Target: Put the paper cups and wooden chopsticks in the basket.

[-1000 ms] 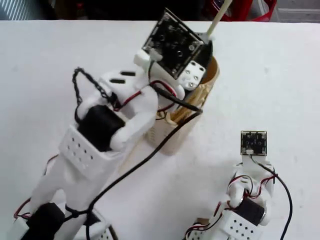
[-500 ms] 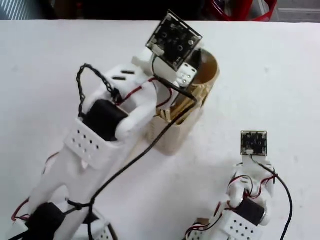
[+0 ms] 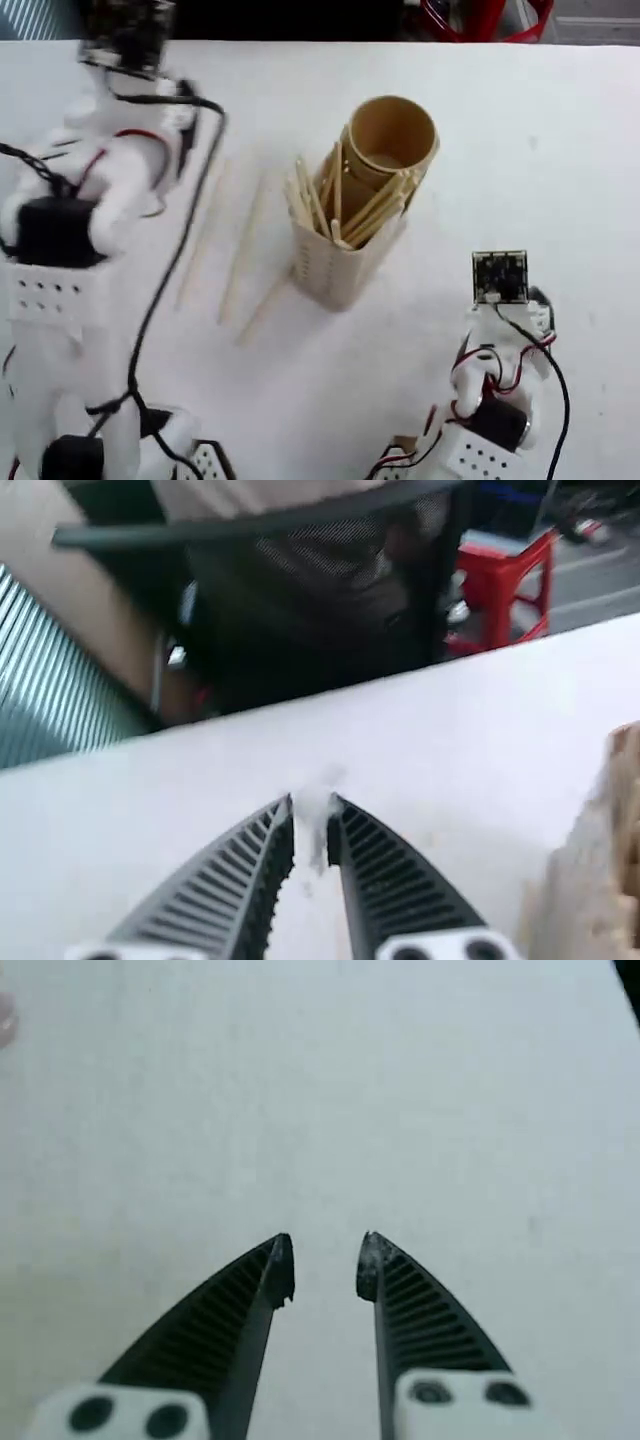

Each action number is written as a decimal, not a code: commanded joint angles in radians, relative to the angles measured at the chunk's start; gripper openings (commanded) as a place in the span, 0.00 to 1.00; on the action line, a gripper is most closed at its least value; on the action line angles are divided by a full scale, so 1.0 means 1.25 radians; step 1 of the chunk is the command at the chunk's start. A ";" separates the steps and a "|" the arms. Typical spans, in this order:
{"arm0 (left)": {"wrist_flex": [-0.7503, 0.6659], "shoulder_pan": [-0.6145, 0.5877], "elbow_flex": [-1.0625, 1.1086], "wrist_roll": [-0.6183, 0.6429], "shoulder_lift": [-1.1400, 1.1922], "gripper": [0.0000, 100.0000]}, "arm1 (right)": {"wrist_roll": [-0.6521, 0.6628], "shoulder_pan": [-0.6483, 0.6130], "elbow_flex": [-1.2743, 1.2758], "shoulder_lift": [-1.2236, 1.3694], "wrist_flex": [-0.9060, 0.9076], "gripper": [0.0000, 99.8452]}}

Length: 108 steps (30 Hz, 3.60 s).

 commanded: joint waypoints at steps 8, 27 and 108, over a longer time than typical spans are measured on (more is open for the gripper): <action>-0.335 -0.159 0.495 0.058 0.134 0.08 | -0.137 -0.199 -0.616 0.295 0.276 0.12; -0.459 -0.190 0.533 0.061 0.242 0.08 | -0.598 -0.654 -1.367 1.167 0.630 0.31; -0.459 -0.190 0.534 0.065 0.247 0.08 | -0.214 -0.409 -0.712 0.489 0.546 0.28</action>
